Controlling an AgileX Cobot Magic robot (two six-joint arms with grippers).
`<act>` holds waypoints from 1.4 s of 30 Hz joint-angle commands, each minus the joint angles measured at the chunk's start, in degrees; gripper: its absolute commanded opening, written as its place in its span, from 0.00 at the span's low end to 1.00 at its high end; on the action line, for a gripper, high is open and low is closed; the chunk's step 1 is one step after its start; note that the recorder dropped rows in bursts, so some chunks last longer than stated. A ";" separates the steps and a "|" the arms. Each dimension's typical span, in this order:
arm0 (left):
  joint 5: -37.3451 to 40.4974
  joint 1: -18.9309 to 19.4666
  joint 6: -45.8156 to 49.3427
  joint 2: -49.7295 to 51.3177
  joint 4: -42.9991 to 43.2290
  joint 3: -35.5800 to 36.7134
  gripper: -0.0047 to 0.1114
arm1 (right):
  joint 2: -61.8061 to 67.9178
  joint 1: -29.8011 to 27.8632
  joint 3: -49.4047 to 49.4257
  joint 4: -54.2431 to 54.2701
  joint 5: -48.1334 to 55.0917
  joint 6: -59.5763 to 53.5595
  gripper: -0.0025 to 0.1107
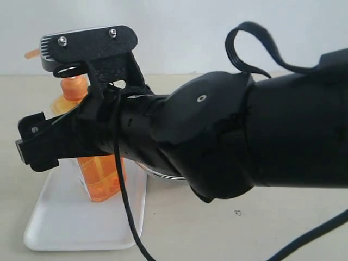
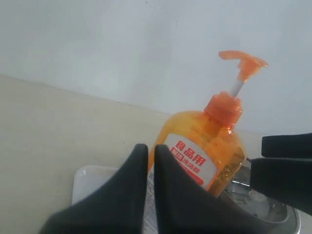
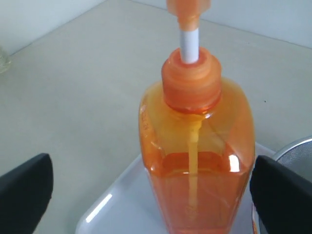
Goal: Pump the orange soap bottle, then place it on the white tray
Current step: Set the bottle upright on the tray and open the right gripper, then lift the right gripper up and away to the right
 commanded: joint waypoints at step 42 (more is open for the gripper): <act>0.37 0.10 0.04 -0.31 0.21 0.19 0.08 | -1.27 -0.07 0.27 0.57 2.76 -9.71 0.03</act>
